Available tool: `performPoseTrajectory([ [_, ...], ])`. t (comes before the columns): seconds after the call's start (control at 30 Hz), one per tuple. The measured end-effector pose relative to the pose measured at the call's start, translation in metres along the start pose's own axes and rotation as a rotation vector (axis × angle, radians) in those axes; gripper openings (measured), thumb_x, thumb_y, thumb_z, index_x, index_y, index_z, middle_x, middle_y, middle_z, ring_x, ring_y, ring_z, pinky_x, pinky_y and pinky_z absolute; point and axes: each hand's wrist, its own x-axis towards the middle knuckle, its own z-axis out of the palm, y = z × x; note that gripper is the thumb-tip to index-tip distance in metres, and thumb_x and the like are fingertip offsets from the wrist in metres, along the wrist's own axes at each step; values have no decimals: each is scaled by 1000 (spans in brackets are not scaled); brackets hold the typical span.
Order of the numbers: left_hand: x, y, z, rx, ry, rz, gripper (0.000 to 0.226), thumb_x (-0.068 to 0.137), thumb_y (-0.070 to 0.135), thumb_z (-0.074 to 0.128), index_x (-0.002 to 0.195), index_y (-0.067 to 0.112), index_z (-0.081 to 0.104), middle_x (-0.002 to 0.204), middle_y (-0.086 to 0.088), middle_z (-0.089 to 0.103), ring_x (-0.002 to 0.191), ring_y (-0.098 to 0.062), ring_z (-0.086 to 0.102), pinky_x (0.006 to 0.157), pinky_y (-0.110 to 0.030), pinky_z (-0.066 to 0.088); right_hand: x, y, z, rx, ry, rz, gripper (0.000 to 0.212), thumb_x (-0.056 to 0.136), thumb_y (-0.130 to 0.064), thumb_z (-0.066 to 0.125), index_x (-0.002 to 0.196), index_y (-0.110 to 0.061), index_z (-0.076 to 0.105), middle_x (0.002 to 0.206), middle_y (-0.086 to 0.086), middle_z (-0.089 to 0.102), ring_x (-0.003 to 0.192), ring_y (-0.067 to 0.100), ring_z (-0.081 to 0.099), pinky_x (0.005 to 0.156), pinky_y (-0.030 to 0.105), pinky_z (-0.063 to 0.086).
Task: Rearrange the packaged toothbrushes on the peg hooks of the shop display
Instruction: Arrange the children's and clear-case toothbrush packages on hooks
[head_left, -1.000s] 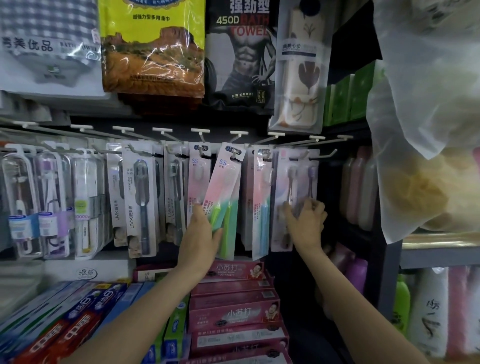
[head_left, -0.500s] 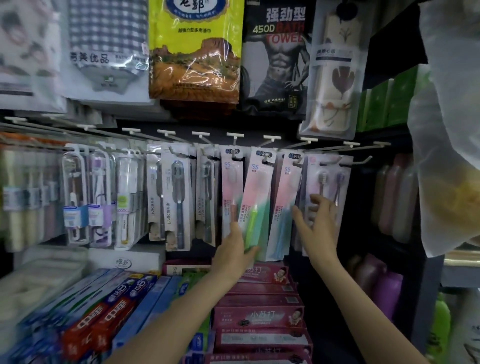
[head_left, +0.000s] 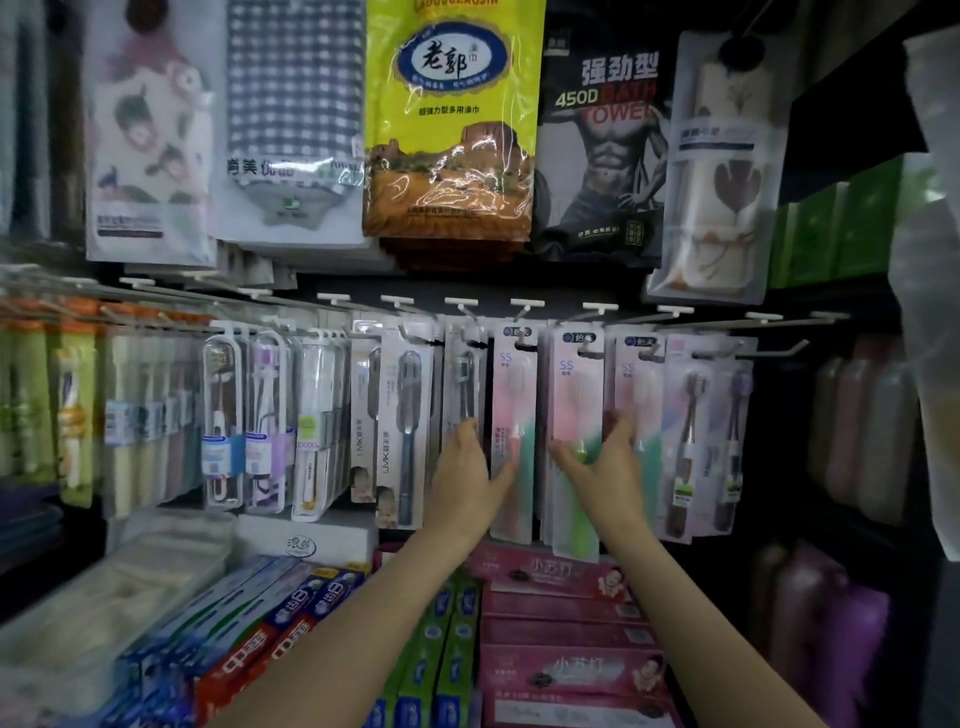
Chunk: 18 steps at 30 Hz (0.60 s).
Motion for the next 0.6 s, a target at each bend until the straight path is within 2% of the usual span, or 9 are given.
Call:
performPoseTrajectory([
  [0.03, 4, 6, 3, -15, -2, -28, 67, 90, 35, 56, 140, 5, 24, 140, -9, 38, 127, -21, 39, 100, -27, 33, 1, 0, 3, 0, -11, 24, 71, 85, -21, 66, 139, -6, 22, 140, 15, 39, 124, 26, 43, 97, 34, 40],
  [0.1, 11, 15, 10, -26, 7, -106, 66, 90, 33, 57, 139, 4, 24, 136, -10, 40, 119, -22, 45, 92, -29, 39, 2, 2, 6, -42, -7, 26, 61, 88, -15, 62, 136, -5, 25, 128, 17, 49, 103, 21, 51, 79, 29, 44],
  [0.17, 15, 21, 15, -24, 33, -154, 53, 90, 29, 57, 130, 6, 31, 117, -7, 49, 92, -17, 51, 75, -28, 43, 3, 6, 3, -89, 16, -7, 55, 89, -13, 60, 134, -7, 28, 115, 13, 54, 89, 18, 52, 68, 25, 41],
  [0.23, 17, 19, 16, -48, 35, -161, 33, 91, 24, 55, 115, 8, 39, 99, -2, 50, 78, -14, 49, 66, -28, 44, 2, 9, -5, -122, 7, -35, 53, 90, -14, 59, 134, -7, 29, 107, 5, 53, 85, 17, 52, 64, 21, 39],
  [0.3, 18, 11, 13, -20, 18, -124, 16, 93, 20, 52, 103, 10, 42, 91, -1, 49, 77, -16, 51, 61, -27, 44, 1, 9, -16, -164, -20, -77, 50, 90, -15, 59, 131, -6, 33, 104, 4, 55, 85, 18, 53, 64, 24, 40],
  [0.33, 18, 5, 8, 4, 20, -98, 13, 94, 18, 49, 103, 9, 44, 92, -3, 50, 79, -17, 52, 60, -25, 42, 1, 10, -21, -187, -27, -96, 48, 90, -16, 59, 130, -6, 34, 106, 4, 55, 87, 17, 53, 67, 25, 41],
  [0.47, 27, -13, -19, 94, 2, -8, 28, 96, 17, 44, 120, 1, 43, 111, -15, 51, 86, -24, 53, 65, -25, 41, 4, 11, -38, -278, -19, -152, 44, 90, -18, 59, 127, -7, 38, 117, 7, 55, 100, 20, 53, 76, 25, 38],
  [0.53, 30, -15, -28, 148, -33, 16, 29, 97, 19, 44, 119, 1, 42, 106, -11, 49, 78, -18, 49, 56, -18, 36, 4, 13, -39, -293, -16, -163, 43, 90, -19, 59, 126, -7, 39, 118, 8, 56, 102, 22, 54, 78, 26, 40],
  [0.6, 30, -15, -29, 153, -65, 28, 29, 97, 20, 42, 119, 2, 41, 105, -11, 48, 76, -15, 47, 51, -17, 33, 1, 14, -36, -290, -15, -161, 43, 90, -20, 59, 125, -7, 38, 118, 9, 57, 101, 23, 55, 78, 30, 44],
])
